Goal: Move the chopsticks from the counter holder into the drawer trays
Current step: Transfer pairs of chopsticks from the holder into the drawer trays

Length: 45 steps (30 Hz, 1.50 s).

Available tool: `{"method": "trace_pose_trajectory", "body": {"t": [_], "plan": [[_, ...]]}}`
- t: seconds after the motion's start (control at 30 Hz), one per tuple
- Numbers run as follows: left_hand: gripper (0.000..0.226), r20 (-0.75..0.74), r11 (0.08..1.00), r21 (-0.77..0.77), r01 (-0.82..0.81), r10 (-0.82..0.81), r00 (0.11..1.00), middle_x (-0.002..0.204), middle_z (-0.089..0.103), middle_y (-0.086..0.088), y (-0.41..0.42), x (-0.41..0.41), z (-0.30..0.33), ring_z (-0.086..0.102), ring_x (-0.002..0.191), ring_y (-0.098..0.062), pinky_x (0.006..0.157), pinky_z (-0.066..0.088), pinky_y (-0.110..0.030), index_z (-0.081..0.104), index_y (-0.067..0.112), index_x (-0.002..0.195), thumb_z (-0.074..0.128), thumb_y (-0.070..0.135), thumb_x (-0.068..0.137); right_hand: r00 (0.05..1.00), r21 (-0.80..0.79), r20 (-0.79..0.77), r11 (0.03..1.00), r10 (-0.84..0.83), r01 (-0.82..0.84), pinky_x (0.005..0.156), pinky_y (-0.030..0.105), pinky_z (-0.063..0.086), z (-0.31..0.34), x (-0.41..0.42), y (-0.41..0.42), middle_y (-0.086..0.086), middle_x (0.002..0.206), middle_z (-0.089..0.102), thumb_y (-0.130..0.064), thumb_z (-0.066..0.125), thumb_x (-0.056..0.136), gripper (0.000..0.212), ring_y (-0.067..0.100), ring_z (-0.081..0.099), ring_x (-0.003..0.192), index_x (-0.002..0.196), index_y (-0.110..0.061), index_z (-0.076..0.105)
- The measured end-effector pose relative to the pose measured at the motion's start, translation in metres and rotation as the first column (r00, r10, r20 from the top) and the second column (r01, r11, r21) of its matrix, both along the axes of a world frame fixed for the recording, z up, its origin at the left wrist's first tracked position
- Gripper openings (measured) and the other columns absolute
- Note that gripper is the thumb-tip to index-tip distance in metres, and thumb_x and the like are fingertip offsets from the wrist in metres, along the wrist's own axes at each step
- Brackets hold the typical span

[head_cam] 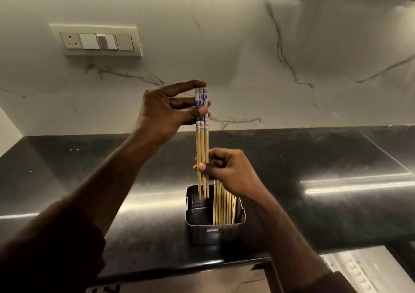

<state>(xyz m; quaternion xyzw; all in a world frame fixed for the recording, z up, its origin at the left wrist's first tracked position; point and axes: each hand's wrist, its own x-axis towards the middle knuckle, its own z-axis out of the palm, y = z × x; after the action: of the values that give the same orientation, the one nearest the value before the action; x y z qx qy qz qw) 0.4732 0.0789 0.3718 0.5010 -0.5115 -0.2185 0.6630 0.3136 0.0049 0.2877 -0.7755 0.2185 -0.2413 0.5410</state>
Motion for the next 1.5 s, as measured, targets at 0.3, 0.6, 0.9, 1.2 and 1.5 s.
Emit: {"method": "trace_pose_trajectory", "body": {"t": [0.3, 0.6, 0.9, 1.2, 1.5], "plan": [[0.053, -0.161, 0.995, -0.082, 0.06, -0.073, 0.984, 0.093, 0.077, -0.005, 0.052, -0.031, 0.036, 0.074, 0.09, -0.024, 0.071, 0.061, -0.035, 0.068, 0.024, 0.111, 0.077, 0.01, 0.061, 0.999, 0.023, -0.001, 0.999, -0.033, 0.033, 0.082, 0.032, 0.059, 0.029, -0.057, 0.065, 0.008, 0.098, 0.074, -0.01, 0.068, 0.088, 0.02, 0.02, 0.073, 0.09, 0.108, -0.011, 0.069], [0.053, -0.299, 0.972, -0.036, 0.232, -0.232, 0.926, 0.095, 0.077, -0.009, 0.072, -0.125, 0.007, 0.074, 0.093, -0.023, 0.072, 0.06, -0.031, 0.068, 0.019, 0.115, 0.076, 0.008, 0.064, 0.963, 0.056, -0.123, 0.967, -0.241, 0.249, 0.082, 0.034, 0.059, 0.024, -0.171, 0.123, 0.002, 0.094, 0.076, -0.01, 0.066, 0.089, 0.016, 0.017, 0.074, 0.089, 0.096, -0.022, 0.073], [0.041, -0.31, 0.935, 0.028, 0.353, -0.328, 0.893, 0.091, 0.077, -0.009, 0.049, -0.288, -0.014, 0.074, 0.09, -0.024, 0.077, 0.061, -0.033, 0.07, 0.021, 0.109, 0.071, -0.006, 0.078, 0.868, 0.061, -0.238, 0.886, -0.435, 0.46, 0.079, 0.035, 0.061, 0.029, -0.342, 0.138, 0.013, 0.093, 0.074, -0.006, 0.066, 0.088, 0.015, 0.023, 0.073, 0.086, 0.102, -0.005, 0.072], [0.036, -0.376, 0.946, 0.107, 0.307, -0.247, 0.893, 0.091, 0.076, -0.007, 0.01, -0.478, -0.052, 0.074, 0.089, -0.02, 0.073, 0.061, -0.032, 0.069, 0.017, 0.107, 0.071, -0.005, 0.078, 0.797, 0.131, -0.352, 0.817, -0.491, 0.562, 0.082, 0.041, 0.061, -0.01, -0.521, 0.097, 0.009, 0.091, 0.075, -0.009, 0.068, 0.088, 0.011, 0.022, 0.073, 0.084, 0.097, -0.009, 0.073], [0.039, -0.318, 0.934, 0.304, 0.191, -0.089, 0.944, 0.097, 0.075, -0.006, -0.044, -0.531, -0.128, 0.075, 0.086, -0.016, 0.07, 0.061, -0.03, 0.068, 0.02, 0.114, 0.072, 0.002, 0.079, 0.788, 0.258, -0.448, 0.783, -0.423, 0.566, 0.078, 0.039, 0.062, -0.077, -0.569, 0.044, 0.015, 0.092, 0.075, -0.009, 0.068, 0.089, 0.011, 0.023, 0.073, 0.08, 0.097, -0.004, 0.074]]}}
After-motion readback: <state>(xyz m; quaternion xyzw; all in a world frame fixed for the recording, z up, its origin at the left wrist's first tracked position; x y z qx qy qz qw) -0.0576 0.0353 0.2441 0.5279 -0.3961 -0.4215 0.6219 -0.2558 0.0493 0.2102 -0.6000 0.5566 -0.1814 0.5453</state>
